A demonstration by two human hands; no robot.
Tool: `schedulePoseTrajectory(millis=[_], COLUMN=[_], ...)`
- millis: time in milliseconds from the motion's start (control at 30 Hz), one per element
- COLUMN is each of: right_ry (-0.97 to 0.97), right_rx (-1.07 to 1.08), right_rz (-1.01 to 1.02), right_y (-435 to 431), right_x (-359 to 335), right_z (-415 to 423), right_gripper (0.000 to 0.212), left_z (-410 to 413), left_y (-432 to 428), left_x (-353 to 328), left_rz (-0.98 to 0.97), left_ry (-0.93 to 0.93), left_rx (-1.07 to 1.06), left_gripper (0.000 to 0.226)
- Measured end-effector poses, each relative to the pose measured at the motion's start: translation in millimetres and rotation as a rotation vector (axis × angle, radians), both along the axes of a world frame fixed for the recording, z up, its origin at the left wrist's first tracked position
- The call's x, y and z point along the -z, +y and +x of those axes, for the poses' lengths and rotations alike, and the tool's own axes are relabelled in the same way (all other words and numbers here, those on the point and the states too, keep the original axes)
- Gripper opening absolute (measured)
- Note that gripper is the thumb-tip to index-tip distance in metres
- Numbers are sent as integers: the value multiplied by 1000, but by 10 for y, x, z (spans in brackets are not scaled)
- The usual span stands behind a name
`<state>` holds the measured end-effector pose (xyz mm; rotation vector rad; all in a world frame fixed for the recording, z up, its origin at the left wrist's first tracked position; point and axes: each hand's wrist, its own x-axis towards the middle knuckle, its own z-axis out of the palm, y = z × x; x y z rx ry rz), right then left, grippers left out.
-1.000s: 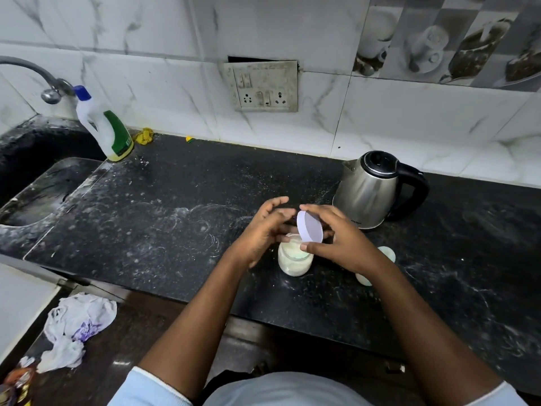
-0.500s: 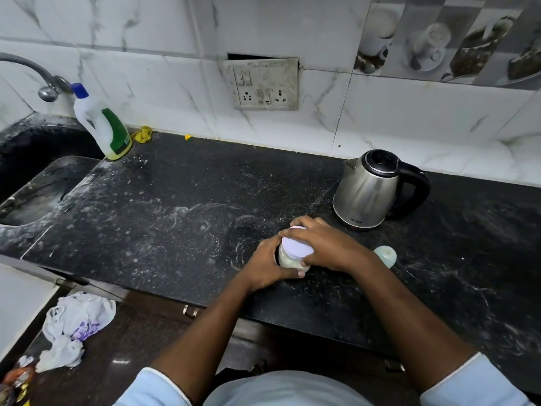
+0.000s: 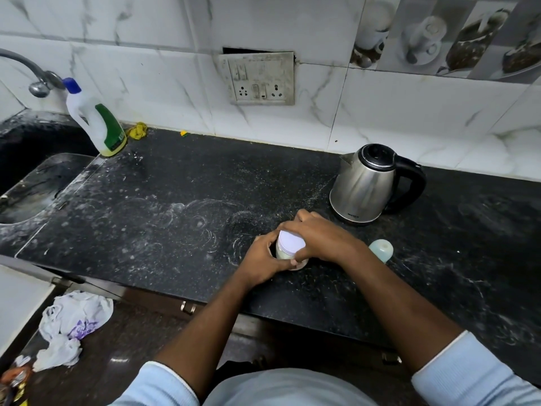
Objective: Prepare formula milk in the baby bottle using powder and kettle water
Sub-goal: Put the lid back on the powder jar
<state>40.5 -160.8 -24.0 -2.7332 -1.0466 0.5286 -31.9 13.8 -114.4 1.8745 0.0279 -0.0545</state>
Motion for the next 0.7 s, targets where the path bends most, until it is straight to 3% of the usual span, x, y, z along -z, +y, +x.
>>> schedulePoseTrajectory(millis=[233, 467, 533, 600, 700], right_ry=[-203, -201, -90, 62, 31], right_rx=[176, 296, 221, 74, 19], right_rz=[-202, -160, -63, -28, -48], right_y=[199, 14, -45, -60, -18], right_x=[50, -48, -75, -92, -20], right_z=[-130, -151, -152, -173, -183], right_gripper=[91, 91, 85, 93, 84], left_z=[0, 12, 20, 23, 23], left_y=[1, 1, 9, 18, 26], left_x=[-4, 33, 47, 62, 61], left_rz=[-26, -30, -14, -1, 19], left_ry=[7, 23, 20, 12, 25], left_rx=[13, 11, 6, -1, 3], left_gripper=[71, 74, 73, 70, 68])
